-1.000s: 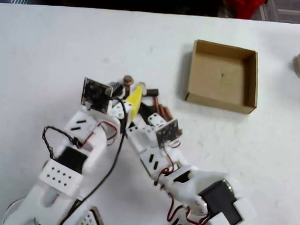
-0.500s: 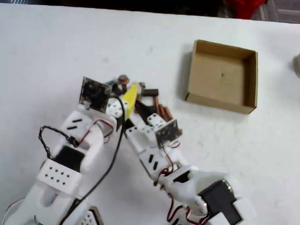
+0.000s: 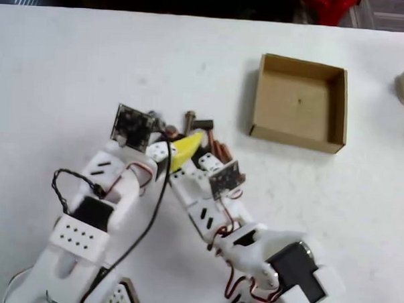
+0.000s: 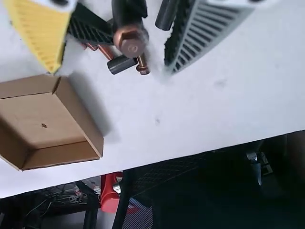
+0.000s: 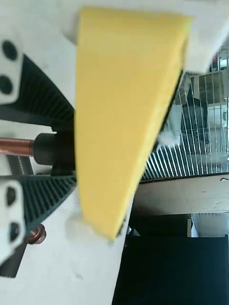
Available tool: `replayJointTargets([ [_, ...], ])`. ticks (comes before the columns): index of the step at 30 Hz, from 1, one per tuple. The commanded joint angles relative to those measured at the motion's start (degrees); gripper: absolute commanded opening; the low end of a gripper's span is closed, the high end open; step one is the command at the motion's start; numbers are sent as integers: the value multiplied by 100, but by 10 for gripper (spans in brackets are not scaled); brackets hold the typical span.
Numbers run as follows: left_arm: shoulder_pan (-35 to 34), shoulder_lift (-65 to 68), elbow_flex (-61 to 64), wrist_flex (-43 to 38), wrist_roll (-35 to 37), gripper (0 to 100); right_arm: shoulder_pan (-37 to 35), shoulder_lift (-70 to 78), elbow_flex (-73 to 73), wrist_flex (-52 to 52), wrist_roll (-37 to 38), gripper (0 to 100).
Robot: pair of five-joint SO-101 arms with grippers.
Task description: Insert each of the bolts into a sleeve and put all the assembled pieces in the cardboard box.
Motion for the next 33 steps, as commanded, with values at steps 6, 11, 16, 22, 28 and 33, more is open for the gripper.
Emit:
replayJointTargets([
  [6,-646,-110,-484,378,-62,262,259,-75,-70,-163,70,16],
  [11,-954,-110,-624,932,-62,84,426,-75,-70,-154,62,16],
  [16,-1165,-101,-325,1582,-18,31,637,-84,-79,-154,53,16],
  [22,-1481,-101,18,1591,519,24,866,-585,35,303,44,16],
  [28,-1525,-66,53,1618,668,24,1525,-2167,53,2114,-492,16],
  [33,-1499,-57,246,1626,659,24,2114,-3670,-651,5191,-826,16],
])
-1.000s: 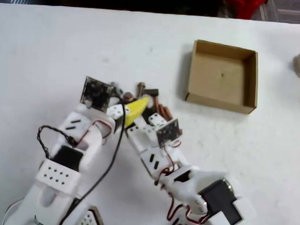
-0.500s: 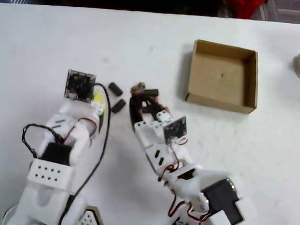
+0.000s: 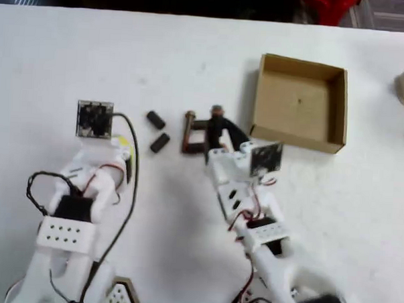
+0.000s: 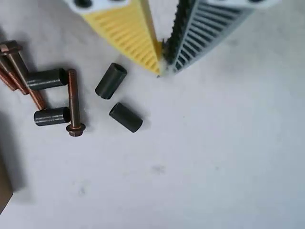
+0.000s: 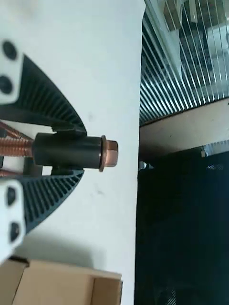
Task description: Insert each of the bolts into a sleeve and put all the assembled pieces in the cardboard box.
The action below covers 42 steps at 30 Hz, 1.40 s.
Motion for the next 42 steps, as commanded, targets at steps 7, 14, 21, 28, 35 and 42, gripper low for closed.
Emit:
replayJointTargets([
  [7,-48,-48,62,53,62,24,1262,-1824,-2602,5552,-273,16],
  [14,-180,1367,-571,53,53,24,2009,-382,-4853,6949,-264,17],
  [21,-374,2985,-1468,9,-686,24,2360,2000,-7596,7732,97,17],
  [28,-374,3011,-1503,9,-703,24,2571,4673,-10154,8101,466,18],
  [35,-374,3011,-1512,0,-712,24,2659,7284,-13081,9279,1011,19],
  [42,-365,3020,-1521,0,-712,24,2642,9068,-15692,10466,1064,185],
])
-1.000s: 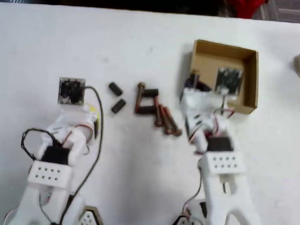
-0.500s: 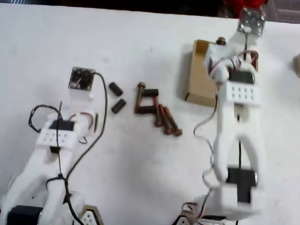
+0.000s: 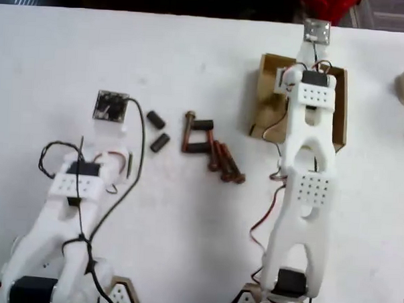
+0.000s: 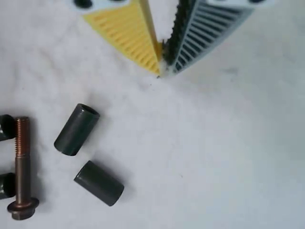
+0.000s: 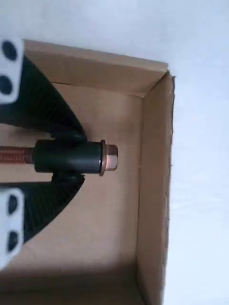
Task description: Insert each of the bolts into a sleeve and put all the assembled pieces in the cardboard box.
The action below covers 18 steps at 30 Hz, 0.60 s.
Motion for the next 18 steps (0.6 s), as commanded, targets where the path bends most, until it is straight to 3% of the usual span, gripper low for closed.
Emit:
replayJointTargets([
  [1,-57,22,-343,0,-62,24,31,673,-1960,479,132,185],
  [6,-57,40,-308,-167,-62,24,31,1218,-3226,1138,141,119],
  [10,-75,40,-308,-167,-62,24,22,1235,-3974,1877,132,159],
  [13,-101,22,-308,-176,-62,24,-40,954,-3956,2431,97,170],
  [18,-338,13,-334,-167,-53,24,-532,409,-3930,3978,88,102],
])
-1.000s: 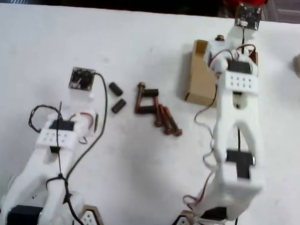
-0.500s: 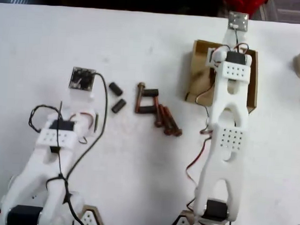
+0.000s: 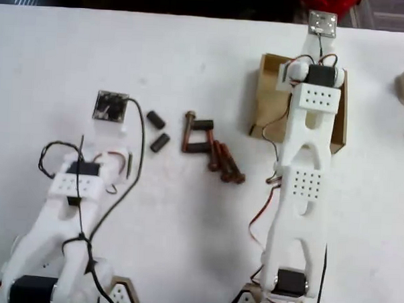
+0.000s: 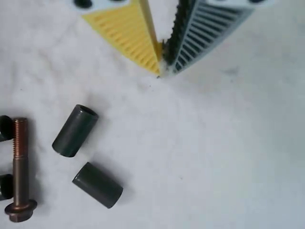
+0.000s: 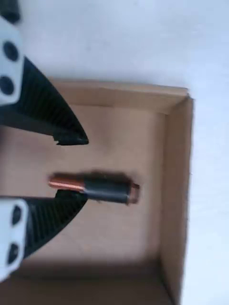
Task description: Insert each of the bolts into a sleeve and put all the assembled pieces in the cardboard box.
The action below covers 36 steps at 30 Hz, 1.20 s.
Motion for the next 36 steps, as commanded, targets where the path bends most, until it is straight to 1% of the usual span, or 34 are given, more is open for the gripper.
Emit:
replayJointTargets([
  [1,-277,-22,-334,-167,-44,24,-558,-936,-185,1086,62,82],
  [4,-435,-22,-334,-158,-35,24,-655,-1262,220,1077,62,19],
  [7,-620,-22,-343,-158,-26,24,-910,-1622,888,1086,9,25],
  [10,-708,-22,-352,-158,-44,24,-1191,-2264,2040,1086,-176,25],
  [13,-734,-22,-352,-158,-62,24,-1569,-3187,3446,1068,-26,28],
  [16,-734,-22,-352,-158,-62,24,-1965,-4119,4642,1059,299,29],
  [18,-734,-22,-352,-158,-70,24,-2229,-4514,5204,884,712,43],
  [20,-708,-22,-316,-158,-70,24,-2404,-4655,5547,778,1248,90],
  [23,-699,-22,-316,-18,-70,24,-2545,-4532,5670,778,2057,176],
  [25,-690,-22,-308,79,-70,24,-2607,-4330,5670,866,2585,202],
  [29,-708,-22,-141,193,-79,24,-2677,-3864,5635,892,3684,190],
  [33,-708,-22,-97,-18,-79,25,-2747,-3574,5626,971,4923,190],
  [36,-699,-22,-97,-44,-264,25,-2765,-3503,5670,998,5574,190],
])
